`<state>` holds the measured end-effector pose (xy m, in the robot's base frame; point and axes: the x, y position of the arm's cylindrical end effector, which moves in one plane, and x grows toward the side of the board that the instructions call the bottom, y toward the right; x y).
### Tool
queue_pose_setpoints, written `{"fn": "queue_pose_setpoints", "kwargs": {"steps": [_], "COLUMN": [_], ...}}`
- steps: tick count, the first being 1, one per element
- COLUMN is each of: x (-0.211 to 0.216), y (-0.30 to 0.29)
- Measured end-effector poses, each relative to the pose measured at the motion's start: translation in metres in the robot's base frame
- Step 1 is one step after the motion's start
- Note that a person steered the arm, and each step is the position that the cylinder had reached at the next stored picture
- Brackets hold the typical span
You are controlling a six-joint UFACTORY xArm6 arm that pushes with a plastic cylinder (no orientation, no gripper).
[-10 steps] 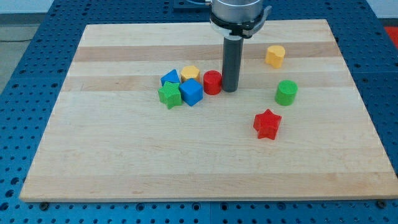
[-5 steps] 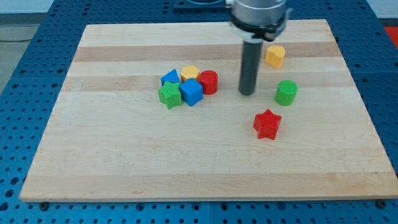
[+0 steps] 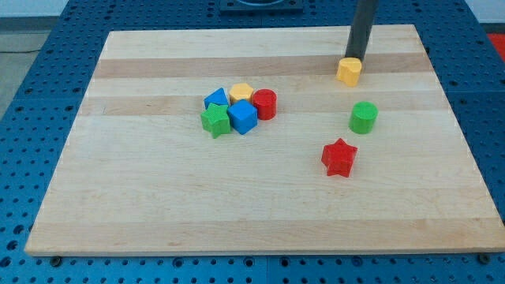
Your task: Place the yellow heart parallel to the red circle
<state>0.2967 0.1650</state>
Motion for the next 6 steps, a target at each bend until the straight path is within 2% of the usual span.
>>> {"fn": "queue_pose_setpoints", "kwargs": {"steps": [3, 6], "x": [0.087, 0.095], "y": [-0.031, -0.069]}}
